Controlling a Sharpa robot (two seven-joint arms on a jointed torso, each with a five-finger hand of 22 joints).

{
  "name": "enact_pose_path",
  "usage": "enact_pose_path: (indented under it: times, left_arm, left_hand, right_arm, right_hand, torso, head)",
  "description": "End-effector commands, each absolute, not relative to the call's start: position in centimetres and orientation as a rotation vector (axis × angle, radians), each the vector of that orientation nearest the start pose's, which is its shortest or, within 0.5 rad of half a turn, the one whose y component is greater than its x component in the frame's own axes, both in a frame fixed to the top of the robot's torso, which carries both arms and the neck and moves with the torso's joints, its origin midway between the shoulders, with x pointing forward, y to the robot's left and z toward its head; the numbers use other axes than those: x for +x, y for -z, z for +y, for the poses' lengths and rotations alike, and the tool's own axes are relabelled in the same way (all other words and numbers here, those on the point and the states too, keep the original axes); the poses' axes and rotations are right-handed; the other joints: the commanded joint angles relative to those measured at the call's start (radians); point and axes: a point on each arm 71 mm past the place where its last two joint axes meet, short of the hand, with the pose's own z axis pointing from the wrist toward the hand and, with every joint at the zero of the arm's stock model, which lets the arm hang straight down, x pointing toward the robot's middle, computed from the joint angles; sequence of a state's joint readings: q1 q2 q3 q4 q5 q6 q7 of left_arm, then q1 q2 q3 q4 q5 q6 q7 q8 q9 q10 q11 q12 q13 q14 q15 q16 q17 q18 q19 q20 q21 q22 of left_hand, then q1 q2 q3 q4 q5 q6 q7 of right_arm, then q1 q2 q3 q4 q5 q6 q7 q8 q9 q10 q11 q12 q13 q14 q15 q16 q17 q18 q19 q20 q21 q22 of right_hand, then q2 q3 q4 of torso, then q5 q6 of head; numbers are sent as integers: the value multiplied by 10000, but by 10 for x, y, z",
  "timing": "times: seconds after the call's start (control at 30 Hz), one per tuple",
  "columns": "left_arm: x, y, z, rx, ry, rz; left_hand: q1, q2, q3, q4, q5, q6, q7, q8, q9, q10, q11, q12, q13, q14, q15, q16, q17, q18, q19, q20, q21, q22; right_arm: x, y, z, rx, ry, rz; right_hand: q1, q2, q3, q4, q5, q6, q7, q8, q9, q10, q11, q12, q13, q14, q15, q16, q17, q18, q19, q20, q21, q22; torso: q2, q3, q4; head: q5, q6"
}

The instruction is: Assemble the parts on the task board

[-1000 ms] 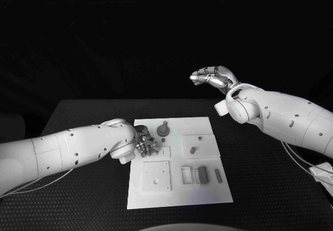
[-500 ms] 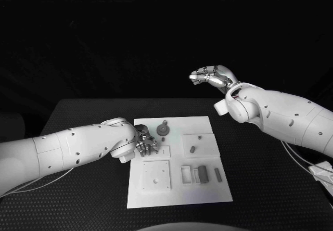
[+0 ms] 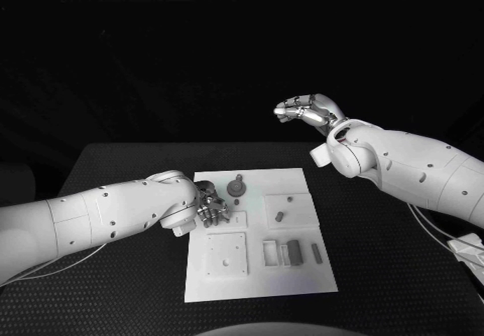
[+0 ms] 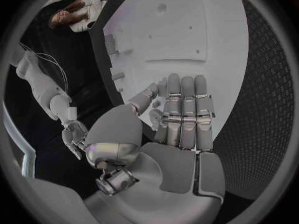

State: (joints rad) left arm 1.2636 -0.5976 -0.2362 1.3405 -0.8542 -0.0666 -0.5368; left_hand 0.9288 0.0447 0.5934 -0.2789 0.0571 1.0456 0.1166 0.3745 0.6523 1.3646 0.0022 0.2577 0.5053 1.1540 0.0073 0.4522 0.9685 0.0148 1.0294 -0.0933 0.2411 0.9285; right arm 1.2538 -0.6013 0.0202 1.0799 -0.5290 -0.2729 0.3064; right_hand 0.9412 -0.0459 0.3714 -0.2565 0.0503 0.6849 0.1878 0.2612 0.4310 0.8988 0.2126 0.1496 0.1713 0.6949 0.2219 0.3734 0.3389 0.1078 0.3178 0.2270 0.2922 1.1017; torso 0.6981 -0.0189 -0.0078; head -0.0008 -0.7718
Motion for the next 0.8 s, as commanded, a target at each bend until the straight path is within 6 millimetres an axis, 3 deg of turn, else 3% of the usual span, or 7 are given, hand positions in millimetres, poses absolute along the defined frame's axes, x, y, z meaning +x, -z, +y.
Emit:
enact_pose_path:
  times: [0.03,0.8]
  left_arm:
    - [483,274,150,-3424,4382,23997]
    - [485,275,146,-3246,4287,24079]
  left_hand:
    - [-25,62,57,-27,32,598,-545,19,11,-22,-24,28,13,-8,-74,34,-17,-139,22,-60,-24,17]
    - [-29,62,61,-29,32,601,-543,3,17,-25,-24,31,18,-12,-75,43,-24,-139,22,-61,-18,38]
  right_arm:
    - [574,152,-207,5892,-12430,14597]
    - [574,152,-204,5889,-12515,14657]
  right_hand:
    - [-92,24,-3,56,-1,-70,476,7,-10,-27,1,-52,-16,-14,33,-49,-11,-101,-67,-4,-38,12]
    - [-90,31,-7,66,-2,-67,467,26,-12,-12,-1,-52,-59,-39,38,-70,-26,-110,-82,-5,-43,49]
  torso:
    - [3,-5,0]
    - [5,-9,2]
  head:
    - [2,4]
    - [-24,-16]
